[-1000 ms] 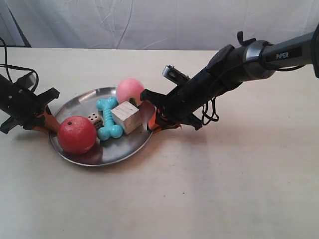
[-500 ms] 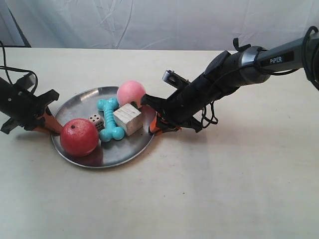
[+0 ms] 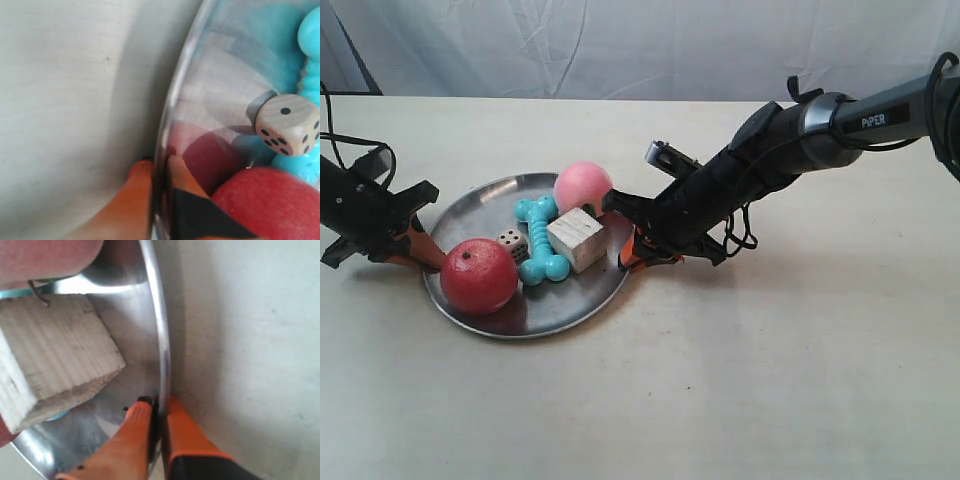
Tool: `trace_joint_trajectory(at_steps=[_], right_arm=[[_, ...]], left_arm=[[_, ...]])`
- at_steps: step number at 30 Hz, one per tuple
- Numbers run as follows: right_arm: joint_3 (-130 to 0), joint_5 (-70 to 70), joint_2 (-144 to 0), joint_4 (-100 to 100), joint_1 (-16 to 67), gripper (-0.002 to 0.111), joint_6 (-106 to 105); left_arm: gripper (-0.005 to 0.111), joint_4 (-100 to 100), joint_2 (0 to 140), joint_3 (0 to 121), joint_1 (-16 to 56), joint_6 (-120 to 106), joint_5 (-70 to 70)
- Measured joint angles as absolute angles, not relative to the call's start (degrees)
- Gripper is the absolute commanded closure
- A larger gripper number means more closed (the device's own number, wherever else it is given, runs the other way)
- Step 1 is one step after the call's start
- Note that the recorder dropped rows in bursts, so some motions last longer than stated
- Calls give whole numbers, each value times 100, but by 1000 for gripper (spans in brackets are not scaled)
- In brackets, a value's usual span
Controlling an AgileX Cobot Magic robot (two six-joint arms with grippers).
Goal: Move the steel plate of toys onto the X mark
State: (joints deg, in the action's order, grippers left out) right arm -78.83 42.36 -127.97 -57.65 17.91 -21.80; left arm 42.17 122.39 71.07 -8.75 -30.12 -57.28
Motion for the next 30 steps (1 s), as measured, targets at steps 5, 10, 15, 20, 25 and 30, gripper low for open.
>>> trace_joint_trajectory(at_steps=[5, 10, 15, 20, 25, 30], right_arm=[[-7883, 4236, -12797, -5765, 1802, 108, -2180], [-7883, 4236, -12797, -5765, 1839, 108, -2180], [-7900, 4277, -12797, -5831, 1853, 108, -2228], [-7910, 4403, -12797, -5763, 1853, 108, -2279], [-7910, 4435, -12797, -5750, 1853, 108, -2299], [-7910, 4446, -12797, -5750, 1853, 108, -2303]], left_arm=[[107, 4070, 12174, 7085, -855, -3022, -5675], [97, 3977, 12124, 7085, -895, -3022, -5651], [79, 3942, 12115, 7085, -983, -3033, -5633], [75, 4050, 12078, 7085, -1010, -3033, -5520], [75, 4058, 12078, 7085, -1010, -3033, -5520], [75, 4096, 12078, 7085, -1010, -3033, -5472]])
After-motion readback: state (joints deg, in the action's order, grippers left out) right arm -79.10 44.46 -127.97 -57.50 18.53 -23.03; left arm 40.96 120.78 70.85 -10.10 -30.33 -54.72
